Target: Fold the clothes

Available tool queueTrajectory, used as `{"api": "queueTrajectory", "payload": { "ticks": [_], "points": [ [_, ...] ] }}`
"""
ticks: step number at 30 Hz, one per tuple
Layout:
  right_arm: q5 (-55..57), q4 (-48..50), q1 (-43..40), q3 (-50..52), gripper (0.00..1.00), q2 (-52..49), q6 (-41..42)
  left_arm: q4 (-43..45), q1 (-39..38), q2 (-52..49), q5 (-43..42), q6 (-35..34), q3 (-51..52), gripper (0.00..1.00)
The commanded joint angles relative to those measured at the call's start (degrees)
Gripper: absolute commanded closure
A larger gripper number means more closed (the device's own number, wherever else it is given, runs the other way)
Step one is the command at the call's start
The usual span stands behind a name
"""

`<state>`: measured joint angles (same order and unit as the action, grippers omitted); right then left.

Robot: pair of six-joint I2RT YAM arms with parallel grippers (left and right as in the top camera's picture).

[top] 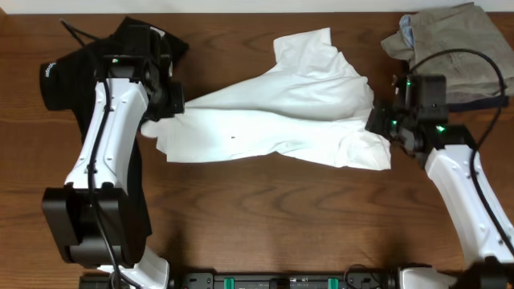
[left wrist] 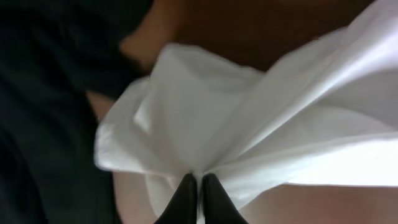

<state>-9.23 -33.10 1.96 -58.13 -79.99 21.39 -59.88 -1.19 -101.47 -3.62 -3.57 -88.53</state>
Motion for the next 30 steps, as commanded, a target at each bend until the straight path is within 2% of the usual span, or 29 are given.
{"api": "queueTrajectory", "payload": {
  "ticks": [1, 8, 10, 14, 15, 20, 26, 30],
  "points": [
    [-0.04, -2.21, -0.50, -1.11, 0.99, 3.15, -0.39, -2.64, 0.24, 0.37, 1.33, -1.68, -0.68, 0.94],
    [-0.04, -3.89, -0.50, -1.11, 0.99, 3.91, -0.44, -3.28, 0.24, 0.37, 1.31, -1.68, -0.59, 0.92],
    [-0.04, -3.65, -0.50, -1.11, 0.99, 3.91, -0.46, -3.34, 0.22, 0.35, 1.29, -1.68, -0.57, 0.86],
    [-0.02, -3.54, -0.50, -1.11, 0.99, 3.91, -0.50, -3.52, 0.17, 0.31, 1.29, -1.62, -0.26, 0.83],
    [-0.02, -3.54, -0.50, -1.11, 0.99, 3.91, -0.72, -3.50, 0.17, 0.31, 1.29, -1.42, 0.00, 0.76],
    [0.00, -3.50, -0.50, -1.11, 0.99, 3.91, -0.90, -2.99, 0.17, -0.04, 1.25, 2.12, 1.66, 0.76],
    [0.00, -3.30, -0.50, -1.11, 0.99, 3.91, -1.79, 3.15, 0.17, -2.97, 1.11, 5.49, 4.46, 0.72],
    [0.00, -2.82, -0.50, -1.11, 0.99, 3.91, -1.99, 9.38, 0.20, -6.03, 1.11, 5.44, 4.59, 0.60]
  ]
}}
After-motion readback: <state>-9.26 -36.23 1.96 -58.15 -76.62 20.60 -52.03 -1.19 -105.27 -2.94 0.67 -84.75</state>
